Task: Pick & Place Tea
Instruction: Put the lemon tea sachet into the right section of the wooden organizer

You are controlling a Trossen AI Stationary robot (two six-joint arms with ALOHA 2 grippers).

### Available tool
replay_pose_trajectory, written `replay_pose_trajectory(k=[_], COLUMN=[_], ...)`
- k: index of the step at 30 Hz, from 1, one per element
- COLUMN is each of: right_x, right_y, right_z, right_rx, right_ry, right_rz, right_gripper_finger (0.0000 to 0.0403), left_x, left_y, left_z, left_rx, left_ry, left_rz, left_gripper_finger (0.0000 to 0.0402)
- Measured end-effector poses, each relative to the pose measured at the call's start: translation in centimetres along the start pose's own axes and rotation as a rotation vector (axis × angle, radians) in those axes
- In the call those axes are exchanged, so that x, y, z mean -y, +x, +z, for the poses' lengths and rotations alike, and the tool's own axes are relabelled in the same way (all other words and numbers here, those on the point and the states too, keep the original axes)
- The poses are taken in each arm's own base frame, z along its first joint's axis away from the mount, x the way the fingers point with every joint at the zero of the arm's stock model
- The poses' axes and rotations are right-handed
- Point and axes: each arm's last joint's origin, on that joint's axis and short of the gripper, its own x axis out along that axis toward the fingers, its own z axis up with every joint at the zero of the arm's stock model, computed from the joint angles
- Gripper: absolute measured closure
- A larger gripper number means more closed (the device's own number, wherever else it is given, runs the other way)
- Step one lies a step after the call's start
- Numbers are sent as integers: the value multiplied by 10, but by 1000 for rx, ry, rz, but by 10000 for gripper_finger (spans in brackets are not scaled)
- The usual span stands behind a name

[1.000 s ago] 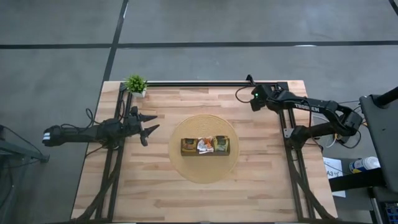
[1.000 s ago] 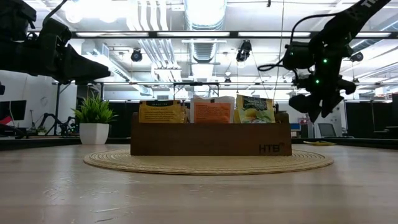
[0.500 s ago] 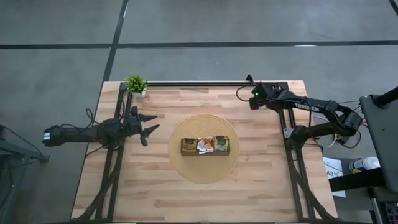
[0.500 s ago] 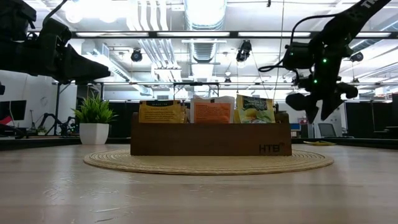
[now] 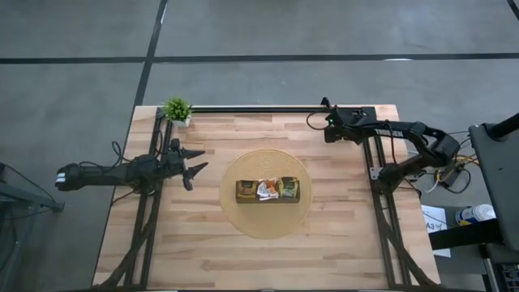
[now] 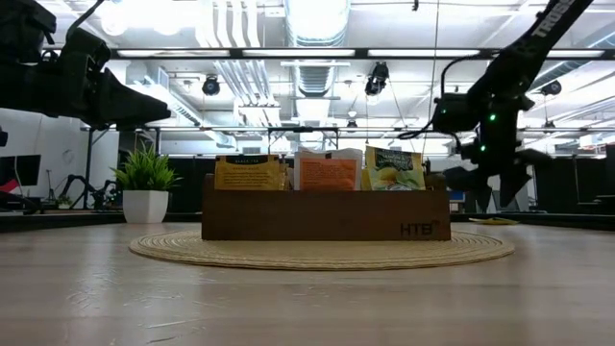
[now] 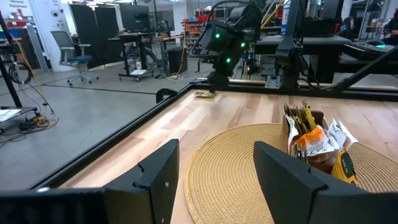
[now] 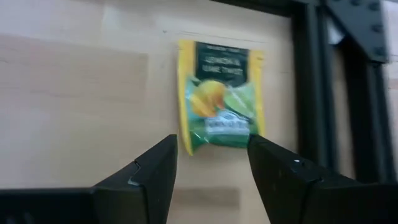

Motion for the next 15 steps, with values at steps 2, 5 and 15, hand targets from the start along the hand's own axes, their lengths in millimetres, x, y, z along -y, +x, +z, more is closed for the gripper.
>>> replay_pose_trajectory(k=[2,5,15], right_x=[-4,-9,-23], right_y=[8,21,29], right_z=[0,0,8], right_rx=[-8,-26,-81], right_ry=[-4,-16,-34], right_rz=[10,-18,-90], right_gripper_finger=[209,209,235], left_x=[0,0,0], left_y=[0,0,0], left_z=[0,0,0], left_rx=[0,0,0], left_ry=[0,0,0], left_rz=[0,0,0], left_gripper_finger=[199,199,199])
